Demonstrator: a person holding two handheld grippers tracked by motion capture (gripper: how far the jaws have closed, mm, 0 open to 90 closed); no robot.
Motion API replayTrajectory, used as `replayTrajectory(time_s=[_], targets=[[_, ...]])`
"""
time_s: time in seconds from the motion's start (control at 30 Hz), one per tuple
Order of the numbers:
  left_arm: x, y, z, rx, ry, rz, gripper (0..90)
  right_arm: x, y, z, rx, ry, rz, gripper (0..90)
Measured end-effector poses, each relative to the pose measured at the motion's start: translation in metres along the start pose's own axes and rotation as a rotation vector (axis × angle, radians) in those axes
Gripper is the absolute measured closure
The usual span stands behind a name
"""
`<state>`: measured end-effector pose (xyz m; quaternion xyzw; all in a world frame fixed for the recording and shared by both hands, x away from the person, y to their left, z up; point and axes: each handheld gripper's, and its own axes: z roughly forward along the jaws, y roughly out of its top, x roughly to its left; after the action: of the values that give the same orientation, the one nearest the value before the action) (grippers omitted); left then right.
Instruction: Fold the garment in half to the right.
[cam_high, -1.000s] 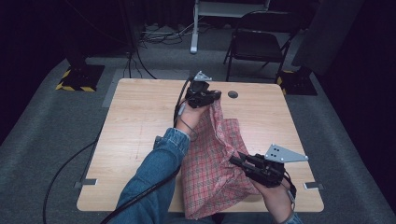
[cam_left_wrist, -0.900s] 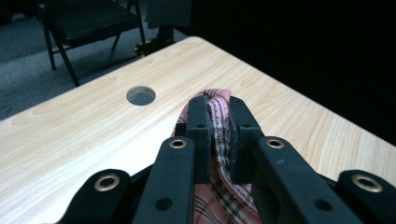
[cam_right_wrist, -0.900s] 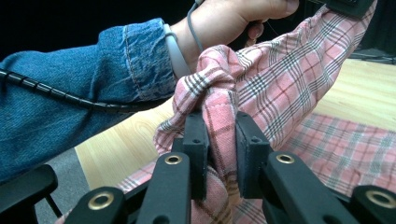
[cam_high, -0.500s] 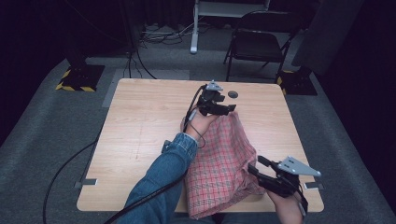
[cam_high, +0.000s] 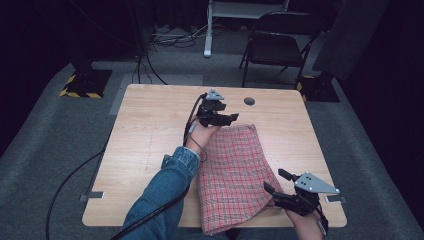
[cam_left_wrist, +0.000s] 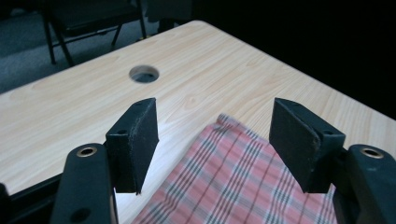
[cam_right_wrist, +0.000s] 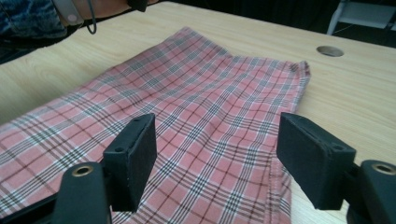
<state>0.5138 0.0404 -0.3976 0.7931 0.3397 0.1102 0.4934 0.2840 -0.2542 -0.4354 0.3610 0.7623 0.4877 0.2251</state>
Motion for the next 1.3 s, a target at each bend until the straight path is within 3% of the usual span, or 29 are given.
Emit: replayTrajectory(time_s=[0.27,0.53,0.67,0.8,0.97,1.1,1.23,1.3], targets=[[0.018,-0.034,-0.007,0.06,0.054,-0.035,35.0,-0.003,-0.007,0.021,0.081,0.042,-0.019,26.7],[0.035,-0.066,-0.01,0.148,0.107,-0.073,36.0,-0.007,-0.026,0.04,0.243,0.063,-0.043,26.1],[0.04,-0.076,-0.007,0.188,0.141,-0.063,38.1,-0.005,-0.039,0.047,0.32,0.075,-0.034,25.9],[0.044,-0.08,-0.002,0.215,0.186,-0.033,38.5,0.002,-0.042,0.049,0.328,0.045,-0.037,26.1],[0.051,-0.085,0.002,0.212,0.184,-0.066,36.0,0.016,-0.046,0.049,0.309,-0.027,0.001,27.1],[0.053,-0.084,-0.001,0.171,0.18,-0.078,34.4,0.03,-0.045,0.052,0.31,-0.043,0.011,29.9],[0.053,-0.08,-0.013,0.129,0.177,-0.073,33.1,0.042,-0.042,0.059,0.307,-0.07,0.064,31.5],[0.053,-0.08,-0.02,0.117,0.177,-0.074,32.5,0.047,-0.04,0.063,0.307,-0.08,0.068,32.8]])
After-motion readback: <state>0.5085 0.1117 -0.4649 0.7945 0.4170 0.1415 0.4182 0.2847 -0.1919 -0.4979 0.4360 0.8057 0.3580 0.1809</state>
